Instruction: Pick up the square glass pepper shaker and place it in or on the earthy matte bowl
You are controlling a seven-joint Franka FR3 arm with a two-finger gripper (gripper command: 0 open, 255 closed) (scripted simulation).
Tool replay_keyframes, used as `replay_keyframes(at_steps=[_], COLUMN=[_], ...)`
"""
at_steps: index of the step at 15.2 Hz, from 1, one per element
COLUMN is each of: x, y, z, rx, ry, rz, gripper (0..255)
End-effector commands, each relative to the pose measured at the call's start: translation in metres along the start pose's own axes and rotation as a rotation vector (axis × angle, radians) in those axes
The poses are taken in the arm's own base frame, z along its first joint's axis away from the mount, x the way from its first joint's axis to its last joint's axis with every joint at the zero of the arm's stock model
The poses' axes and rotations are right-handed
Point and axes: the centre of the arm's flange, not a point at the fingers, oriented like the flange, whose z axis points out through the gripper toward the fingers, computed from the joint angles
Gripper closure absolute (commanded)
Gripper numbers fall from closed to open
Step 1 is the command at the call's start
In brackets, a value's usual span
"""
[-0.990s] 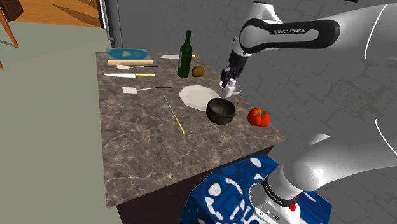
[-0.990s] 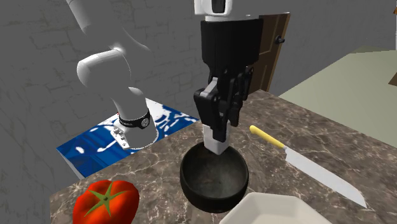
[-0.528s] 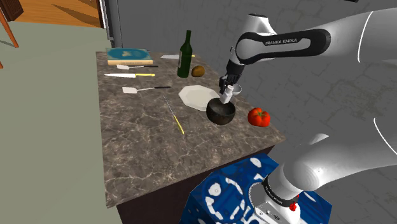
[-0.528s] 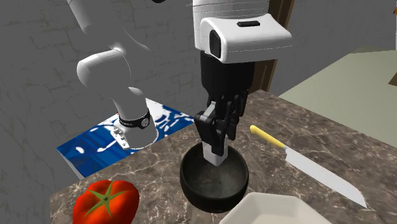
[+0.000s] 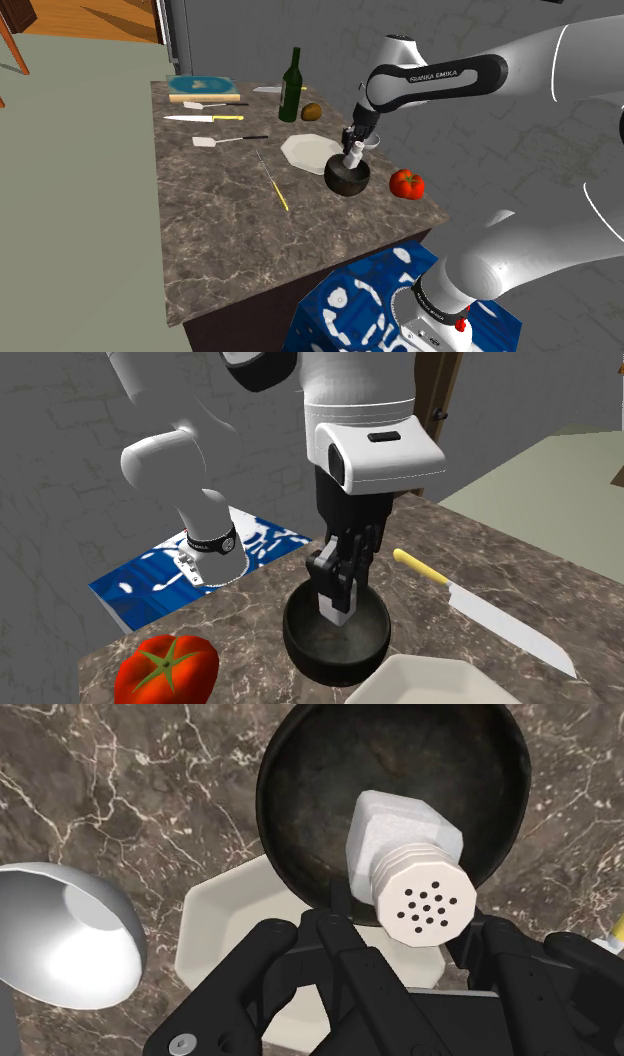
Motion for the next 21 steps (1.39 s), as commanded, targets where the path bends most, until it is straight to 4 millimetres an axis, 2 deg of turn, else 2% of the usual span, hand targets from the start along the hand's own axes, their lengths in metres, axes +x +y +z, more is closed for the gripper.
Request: replay_keyframes(at_steps=[1,4,5,10,14,21], x=[0.0,0.0,0.0,0.0,0.0,0.0], y=[0.0,0.0,0.0,0.0,0.0,0.0], z=[0.0,0.0,0.0,0.0,-0.05,-0.05], rx=[0.0,0.0,0.0,0.0,0.0,0.0], ry=[0.0,0.0,0.0,0.0,0.0,0.0], rz=[0.0,0.0,0.0,0.0,0.0,0.0], gripper=[255,255,0,0,0,0])
